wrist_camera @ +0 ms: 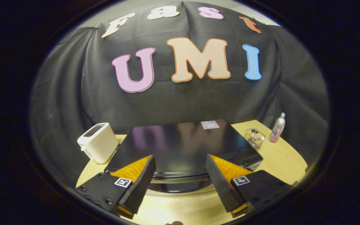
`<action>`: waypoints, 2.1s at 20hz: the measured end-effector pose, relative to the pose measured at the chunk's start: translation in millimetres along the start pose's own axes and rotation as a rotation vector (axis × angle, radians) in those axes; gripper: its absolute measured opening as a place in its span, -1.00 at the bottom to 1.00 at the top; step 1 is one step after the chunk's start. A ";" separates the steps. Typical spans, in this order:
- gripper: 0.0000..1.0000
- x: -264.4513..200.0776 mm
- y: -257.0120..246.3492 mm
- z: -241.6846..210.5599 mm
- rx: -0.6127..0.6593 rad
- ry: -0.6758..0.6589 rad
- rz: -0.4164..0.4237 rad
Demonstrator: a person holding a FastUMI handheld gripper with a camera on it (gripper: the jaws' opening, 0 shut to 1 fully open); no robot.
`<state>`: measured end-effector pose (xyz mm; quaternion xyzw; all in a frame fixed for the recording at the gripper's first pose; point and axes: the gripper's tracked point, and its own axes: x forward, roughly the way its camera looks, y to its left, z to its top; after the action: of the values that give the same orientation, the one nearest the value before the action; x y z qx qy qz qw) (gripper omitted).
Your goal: Open the toaster oven, put the food inside, and close the toaster oven door.
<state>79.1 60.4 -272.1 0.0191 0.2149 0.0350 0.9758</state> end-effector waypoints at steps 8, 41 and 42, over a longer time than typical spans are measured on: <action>1.00 -12.1 -2.3 -17.0 -0.018 -0.022 0.001; 1.00 -115.7 -37.0 -219.6 -0.106 0.357 -0.065; 1.00 -113.7 -37.4 -227.6 -0.118 0.374 -0.067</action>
<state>-117.4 19.4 -433.0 -0.0523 0.3905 0.0179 0.9189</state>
